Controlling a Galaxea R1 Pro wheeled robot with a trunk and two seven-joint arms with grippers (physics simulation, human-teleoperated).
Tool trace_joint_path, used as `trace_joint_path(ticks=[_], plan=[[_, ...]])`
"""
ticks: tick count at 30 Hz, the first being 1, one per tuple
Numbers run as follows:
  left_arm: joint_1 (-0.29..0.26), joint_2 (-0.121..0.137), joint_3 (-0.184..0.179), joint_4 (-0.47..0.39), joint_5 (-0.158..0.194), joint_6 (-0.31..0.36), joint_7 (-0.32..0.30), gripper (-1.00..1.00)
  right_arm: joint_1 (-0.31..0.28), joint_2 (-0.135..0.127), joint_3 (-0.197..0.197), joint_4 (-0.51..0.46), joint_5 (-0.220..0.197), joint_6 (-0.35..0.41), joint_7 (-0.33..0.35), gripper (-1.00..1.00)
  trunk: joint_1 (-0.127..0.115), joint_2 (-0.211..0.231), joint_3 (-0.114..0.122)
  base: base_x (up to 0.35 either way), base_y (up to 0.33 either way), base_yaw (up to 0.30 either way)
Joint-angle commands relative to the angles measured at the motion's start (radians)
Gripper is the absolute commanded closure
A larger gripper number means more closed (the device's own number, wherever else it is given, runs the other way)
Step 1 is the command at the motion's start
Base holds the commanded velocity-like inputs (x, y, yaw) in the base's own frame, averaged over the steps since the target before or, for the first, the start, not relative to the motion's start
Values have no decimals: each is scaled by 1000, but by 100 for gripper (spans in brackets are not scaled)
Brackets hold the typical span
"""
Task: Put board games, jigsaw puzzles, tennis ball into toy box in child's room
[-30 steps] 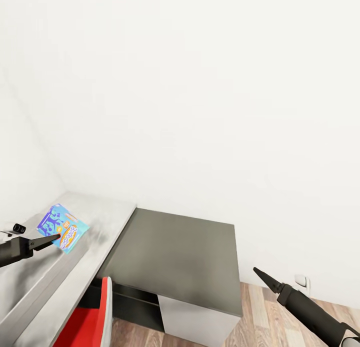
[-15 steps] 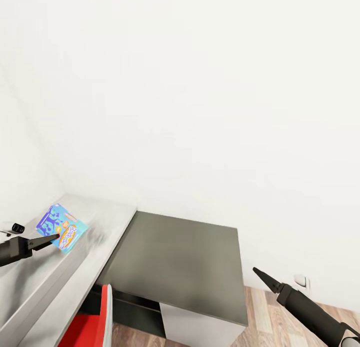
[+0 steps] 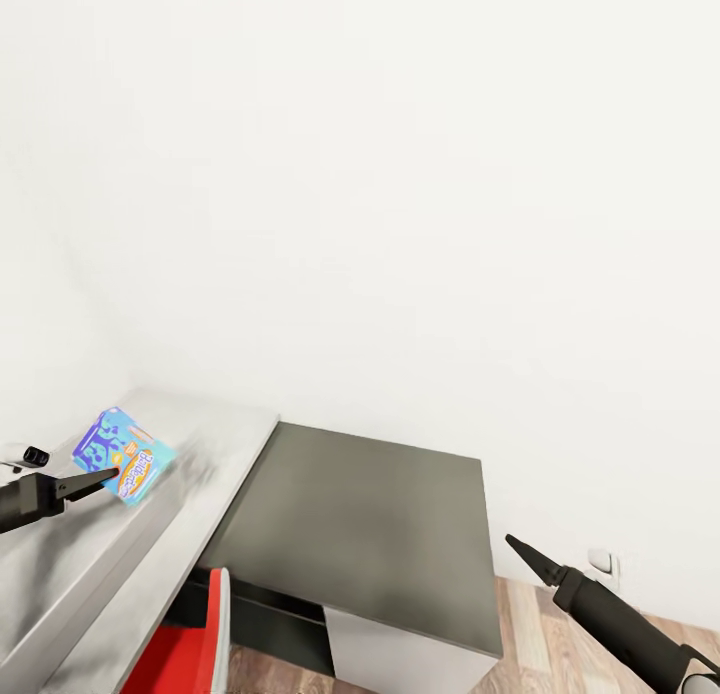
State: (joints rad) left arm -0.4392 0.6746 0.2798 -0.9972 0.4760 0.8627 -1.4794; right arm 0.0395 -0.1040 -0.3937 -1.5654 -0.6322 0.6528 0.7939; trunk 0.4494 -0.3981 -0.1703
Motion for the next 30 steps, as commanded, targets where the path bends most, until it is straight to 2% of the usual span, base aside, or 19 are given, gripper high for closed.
trace_joint_path(ticks=[1, 8, 26, 30], plan=[[-1, 0, -1, 0, 1, 10, -2, 100, 0, 0, -1, -1, -6, 7, -1, -100, 1, -2, -2, 0, 0, 210], [-1, 0, -1, 0, 1, 10, -2, 100, 0, -1, -1, -1, -6, 7, -1, -100, 1, -2, -2, 0, 0, 99], [-1, 0, 0, -18, 0, 10, 0, 100, 0, -2, -1, -1, -5, 7, -3, -100, 1, -2, -2, 0, 0, 3], [-1, 0, 0, -26, 0, 10, 17, 100, 0, 0, -1, -8, -5, 7, -1, -100, 1, -2, -2, 0, 0, 0]])
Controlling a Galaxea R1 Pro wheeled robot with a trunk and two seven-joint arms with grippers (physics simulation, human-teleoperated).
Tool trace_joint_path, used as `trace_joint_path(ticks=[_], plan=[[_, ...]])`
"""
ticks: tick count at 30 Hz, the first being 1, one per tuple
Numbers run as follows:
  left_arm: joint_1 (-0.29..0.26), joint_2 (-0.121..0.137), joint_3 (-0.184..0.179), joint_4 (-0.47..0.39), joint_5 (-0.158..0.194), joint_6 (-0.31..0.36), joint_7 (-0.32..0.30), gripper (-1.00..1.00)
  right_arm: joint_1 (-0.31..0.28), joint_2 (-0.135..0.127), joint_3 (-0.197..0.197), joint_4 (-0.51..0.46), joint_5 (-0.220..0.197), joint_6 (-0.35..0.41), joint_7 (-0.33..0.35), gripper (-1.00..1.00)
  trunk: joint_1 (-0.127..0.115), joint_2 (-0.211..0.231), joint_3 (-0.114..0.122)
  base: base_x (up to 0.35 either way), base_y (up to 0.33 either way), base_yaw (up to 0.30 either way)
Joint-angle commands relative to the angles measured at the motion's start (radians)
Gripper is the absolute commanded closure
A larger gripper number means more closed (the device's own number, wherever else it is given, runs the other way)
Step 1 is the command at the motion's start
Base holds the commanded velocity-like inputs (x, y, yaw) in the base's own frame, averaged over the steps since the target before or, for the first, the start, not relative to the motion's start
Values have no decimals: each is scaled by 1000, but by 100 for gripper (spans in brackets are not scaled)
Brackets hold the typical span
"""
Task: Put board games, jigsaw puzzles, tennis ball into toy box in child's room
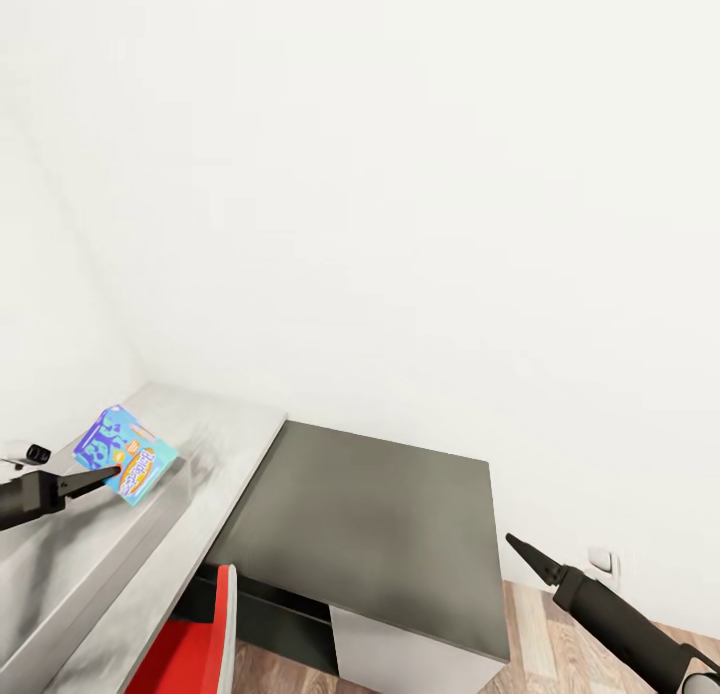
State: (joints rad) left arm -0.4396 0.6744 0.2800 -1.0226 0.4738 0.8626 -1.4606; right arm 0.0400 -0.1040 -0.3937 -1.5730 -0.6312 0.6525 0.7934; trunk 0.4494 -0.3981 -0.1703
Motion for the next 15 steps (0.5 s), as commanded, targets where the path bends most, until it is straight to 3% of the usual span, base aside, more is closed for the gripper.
trace_joint_path(ticks=[1, 4, 9, 15], plan=[[-1, 0, 0, -1, 2, 11, 4, 100, 0, 0, -1, -2, -6, 7, -1, -100, 1, -2, -2, 0, 0, 0], [-5, 0, -1, -3, 2, 12, 43, 100, -1, -2, -1, -7, -6, 12, -2, -100, 1, -2, -2, 0, 0, 0], [-50, 1, -2, -4, 2, 23, 185, 100, -2, -7, 24, -16, -5, 57, -5, -100, 1, -2, -2, 0, 0, 0], [-88, 1, -5, -4, -11, 46, 241, 100, -12, -10, 77, -17, -4, 93, -11, -100, 1, -2, -2, 0, 0, 0]])
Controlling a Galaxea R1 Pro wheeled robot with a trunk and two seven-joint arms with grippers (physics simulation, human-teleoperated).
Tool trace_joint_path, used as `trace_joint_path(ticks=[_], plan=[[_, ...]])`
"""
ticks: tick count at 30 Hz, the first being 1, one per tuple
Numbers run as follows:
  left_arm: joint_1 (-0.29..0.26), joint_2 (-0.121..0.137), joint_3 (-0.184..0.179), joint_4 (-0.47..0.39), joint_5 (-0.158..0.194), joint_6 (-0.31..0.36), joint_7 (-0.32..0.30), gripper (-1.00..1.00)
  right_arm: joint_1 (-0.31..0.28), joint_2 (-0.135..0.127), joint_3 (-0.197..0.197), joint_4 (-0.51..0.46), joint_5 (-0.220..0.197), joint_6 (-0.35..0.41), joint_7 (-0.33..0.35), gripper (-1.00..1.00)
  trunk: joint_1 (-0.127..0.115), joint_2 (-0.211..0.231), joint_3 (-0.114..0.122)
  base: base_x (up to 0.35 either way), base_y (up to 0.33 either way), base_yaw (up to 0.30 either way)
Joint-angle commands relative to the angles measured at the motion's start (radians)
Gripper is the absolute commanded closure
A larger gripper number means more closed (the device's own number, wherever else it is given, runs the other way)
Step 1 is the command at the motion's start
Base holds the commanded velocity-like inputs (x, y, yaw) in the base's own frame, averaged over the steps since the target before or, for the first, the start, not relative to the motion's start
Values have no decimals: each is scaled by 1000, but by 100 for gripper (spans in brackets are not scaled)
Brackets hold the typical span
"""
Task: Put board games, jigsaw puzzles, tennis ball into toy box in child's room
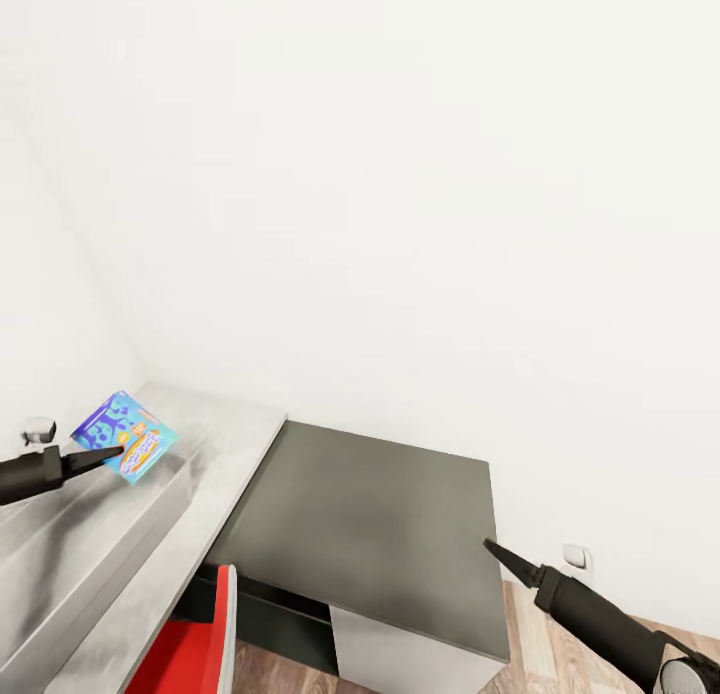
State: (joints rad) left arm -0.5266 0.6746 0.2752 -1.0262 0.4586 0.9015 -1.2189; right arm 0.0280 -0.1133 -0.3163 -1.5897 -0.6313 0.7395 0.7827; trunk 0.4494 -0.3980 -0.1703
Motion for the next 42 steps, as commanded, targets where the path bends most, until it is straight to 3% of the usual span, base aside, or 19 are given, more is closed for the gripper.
trace_joint_path(ticks=[1, 6, 17, 20, 26, 33, 42], plan=[[-3, 0, 0, 0, -2, 11, 2, 100, -2, -1, 4, -1, -4, 8, 0, -100, 1, -2, -2, 0, 0, 0], [-55, 0, 0, 16, -93, 47, 11, 100, -5, -3, 22, -2, -4, 13, 0, -100, 1, -2, -2, 0, 0, 0], [-192, 8, -4, 162, -203, 83, 10, 100, -3, -4, 15, -2, -4, 14, 2, -100, 1, -2, -2, 0, 0, 0], [-204, 31, -4, 189, -233, 87, 7, 100, 1, -4, 13, -1, -4, 10, 6, -100, 1, -2, -2, 0, 0, 0], [-210, 53, -4, 205, -253, 125, 8, 100, 4, -3, 11, -1, -5, 5, 8, -100, 1, -2, -2, 0, 0, 0], [-211, 57, -7, 208, -281, 142, 8, 100, 4, -3, 8, -1, -5, 6, 9, -100, 1, -2, -2, 0, 0, 0], [-211, 50, -26, 214, -374, 146, 6, 100, 5, -4, 1, -1, -5, 6, 9, -100, 1, -2, -2, 0, 0, 0]])
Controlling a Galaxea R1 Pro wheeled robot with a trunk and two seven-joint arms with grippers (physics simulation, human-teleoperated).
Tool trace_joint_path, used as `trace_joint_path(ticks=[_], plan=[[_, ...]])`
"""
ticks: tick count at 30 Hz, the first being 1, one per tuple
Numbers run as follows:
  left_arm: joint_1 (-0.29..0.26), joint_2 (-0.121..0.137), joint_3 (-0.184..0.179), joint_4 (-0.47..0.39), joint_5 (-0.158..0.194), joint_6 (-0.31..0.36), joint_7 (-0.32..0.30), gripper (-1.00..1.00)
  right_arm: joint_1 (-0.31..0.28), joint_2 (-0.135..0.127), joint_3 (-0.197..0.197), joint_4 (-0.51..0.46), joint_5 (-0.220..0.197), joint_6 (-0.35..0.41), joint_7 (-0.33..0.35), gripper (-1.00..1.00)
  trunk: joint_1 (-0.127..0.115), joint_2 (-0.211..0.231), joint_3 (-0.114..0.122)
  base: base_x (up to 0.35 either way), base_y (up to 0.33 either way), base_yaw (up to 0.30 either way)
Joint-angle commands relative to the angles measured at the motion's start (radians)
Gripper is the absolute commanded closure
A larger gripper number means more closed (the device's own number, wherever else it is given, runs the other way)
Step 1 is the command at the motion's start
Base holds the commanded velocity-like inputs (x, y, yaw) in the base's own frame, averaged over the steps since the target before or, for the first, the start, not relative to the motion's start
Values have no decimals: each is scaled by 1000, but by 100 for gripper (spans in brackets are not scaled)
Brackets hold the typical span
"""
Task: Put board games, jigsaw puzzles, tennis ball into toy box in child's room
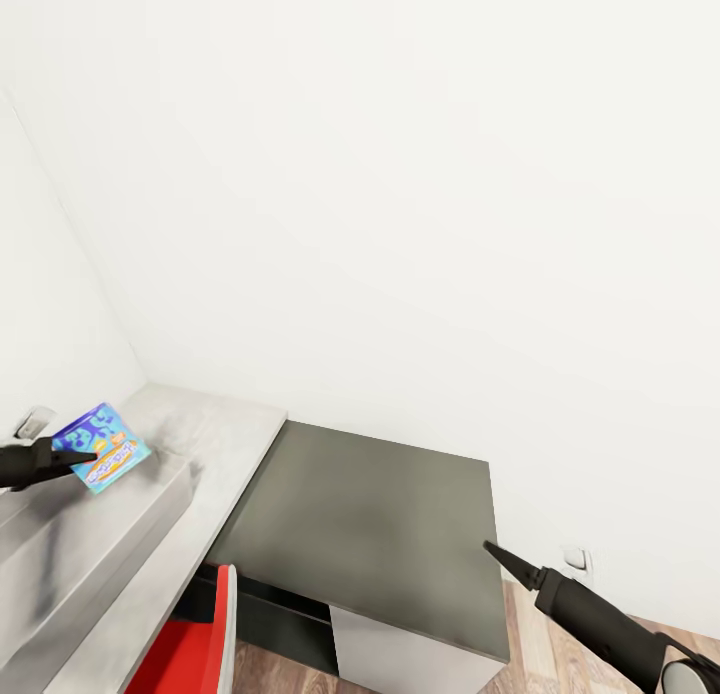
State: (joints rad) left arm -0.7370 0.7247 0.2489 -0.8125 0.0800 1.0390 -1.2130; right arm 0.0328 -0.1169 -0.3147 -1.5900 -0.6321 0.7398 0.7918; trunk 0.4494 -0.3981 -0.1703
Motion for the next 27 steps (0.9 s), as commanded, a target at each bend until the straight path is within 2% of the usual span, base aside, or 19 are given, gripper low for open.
trace_joint_path(ticks=[1, 7, 11, 14, 24, 27], plan=[[-1, -2, -1, 2, -1, 8, 1, 100, 0, 0, -4, -1, -4, 6, 0, -100, 1, -2, -2, 0, 0, 0], [-1, -7, -3, 42, -17, 8, 6, 100, 3, 0, -23, -2, -5, 7, 1, -100, 1, -2, -3, 0, 0, 0], [-2, -19, -3, 54, -48, 8, 11, 100, 4, 0, -28, -2, -5, 7, 2, -100, 1, -2, -7, 0, 0, 0], [-2, -23, -4, 55, -58, 8, 13, 100, 4, 0, -28, -2, -5, 7, 2, -100, 1, -2, -12, 0, 0, 0], [-2, -33, -3, 58, -63, 8, 19, 100, 4, 0, -29, -2, -5, 6, 3, -100, 1, -2, -28, 0, 0, 0], [-3, -34, -3, 59, -63, 8, 43, 100, 4, 0, -29, -2, -5, 6, 3, -100, 1, -2, -33, 0, 0, 0]])
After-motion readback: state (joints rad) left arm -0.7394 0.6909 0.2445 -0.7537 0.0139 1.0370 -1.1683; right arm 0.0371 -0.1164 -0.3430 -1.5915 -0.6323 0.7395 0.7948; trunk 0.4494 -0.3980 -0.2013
